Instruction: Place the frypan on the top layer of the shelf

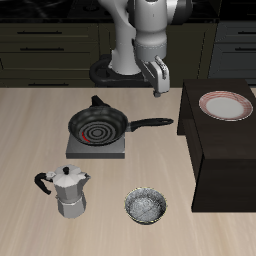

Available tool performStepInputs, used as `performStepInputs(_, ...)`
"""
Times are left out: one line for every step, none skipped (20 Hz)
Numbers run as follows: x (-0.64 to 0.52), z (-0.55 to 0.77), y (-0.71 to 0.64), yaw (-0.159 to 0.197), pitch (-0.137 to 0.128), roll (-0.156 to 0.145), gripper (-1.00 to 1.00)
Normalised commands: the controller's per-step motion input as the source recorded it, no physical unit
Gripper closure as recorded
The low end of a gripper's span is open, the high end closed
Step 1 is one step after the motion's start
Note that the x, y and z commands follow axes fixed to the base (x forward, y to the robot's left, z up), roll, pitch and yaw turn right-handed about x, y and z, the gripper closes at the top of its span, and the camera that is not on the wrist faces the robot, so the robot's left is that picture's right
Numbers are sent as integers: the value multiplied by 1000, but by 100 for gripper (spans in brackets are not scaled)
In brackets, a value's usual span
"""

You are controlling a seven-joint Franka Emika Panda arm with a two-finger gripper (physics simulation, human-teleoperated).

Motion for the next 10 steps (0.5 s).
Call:
performStepInputs(-45,-125,-50,44,-39,-60,-100)
performStepInputs(25,-236,79,37,6,-38,-100)
performStepInputs(25,-263,81,36,36,36,-100)
performStepInputs(58,-270,58,-8,77,-3,-100)
performStepInputs(47,-236,44,14,18,5,-100)
performStepInputs(41,-226,37,-8,25,2,-100)
performStepInputs(130,-378,180,92,13,4,-100)
performStepInputs(49,-151,46,11,0,18,-100)
performStepInputs(67,-184,46,3,-13,21,-100)
performStepInputs(83,-248,-52,51,43,-36,-100)
